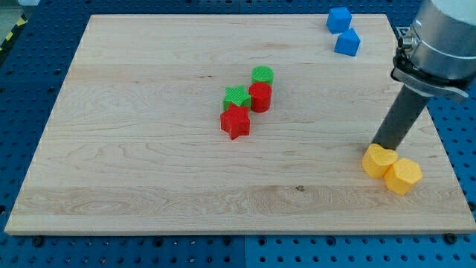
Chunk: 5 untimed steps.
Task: Move the yellow blocks towards the bottom right side of the board
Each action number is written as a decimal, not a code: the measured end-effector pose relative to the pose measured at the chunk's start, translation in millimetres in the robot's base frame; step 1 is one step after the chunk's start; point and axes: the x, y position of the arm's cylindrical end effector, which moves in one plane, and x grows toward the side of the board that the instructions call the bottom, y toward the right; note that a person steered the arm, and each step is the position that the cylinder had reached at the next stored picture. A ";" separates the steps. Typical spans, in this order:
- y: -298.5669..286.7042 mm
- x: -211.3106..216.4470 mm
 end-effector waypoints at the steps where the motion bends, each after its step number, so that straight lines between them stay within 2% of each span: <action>1: 0.0 16.1; 5: 32.9 19.2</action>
